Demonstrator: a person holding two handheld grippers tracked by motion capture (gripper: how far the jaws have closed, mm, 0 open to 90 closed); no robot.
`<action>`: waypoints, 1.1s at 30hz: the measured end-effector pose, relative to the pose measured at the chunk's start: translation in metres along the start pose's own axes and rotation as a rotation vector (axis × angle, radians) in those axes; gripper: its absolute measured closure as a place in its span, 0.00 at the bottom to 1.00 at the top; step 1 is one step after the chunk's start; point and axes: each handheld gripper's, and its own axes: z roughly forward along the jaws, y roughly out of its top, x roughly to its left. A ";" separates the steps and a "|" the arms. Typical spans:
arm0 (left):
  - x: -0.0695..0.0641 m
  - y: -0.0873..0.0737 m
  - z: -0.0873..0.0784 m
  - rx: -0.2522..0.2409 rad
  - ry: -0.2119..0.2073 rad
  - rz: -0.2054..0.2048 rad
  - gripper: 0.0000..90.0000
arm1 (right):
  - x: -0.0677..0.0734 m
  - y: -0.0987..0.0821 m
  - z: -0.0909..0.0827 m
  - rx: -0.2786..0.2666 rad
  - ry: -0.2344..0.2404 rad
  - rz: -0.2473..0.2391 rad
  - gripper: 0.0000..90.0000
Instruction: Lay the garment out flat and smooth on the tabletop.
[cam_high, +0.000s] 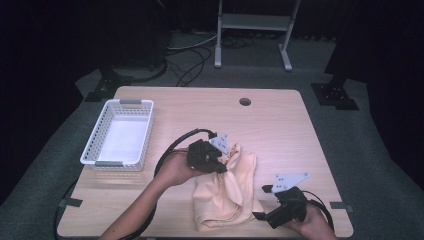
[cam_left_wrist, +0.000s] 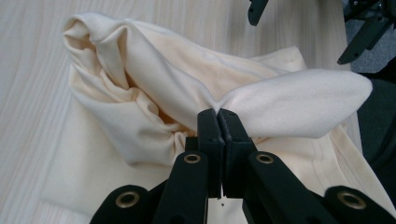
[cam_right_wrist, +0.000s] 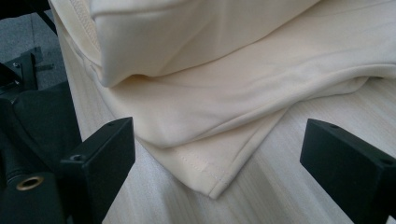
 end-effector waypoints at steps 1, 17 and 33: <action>0.000 -0.002 -0.004 0.007 0.007 -0.003 0.98 | 0.000 0.000 0.000 0.000 0.000 0.001 0.11; -0.007 -0.041 -0.054 -0.014 0.069 -0.050 0.99 | 0.003 0.008 0.006 0.021 0.002 -0.020 0.11; -0.014 -0.116 -0.106 -0.033 0.174 -0.193 0.99 | 0.011 0.036 0.016 0.050 0.013 -0.075 0.11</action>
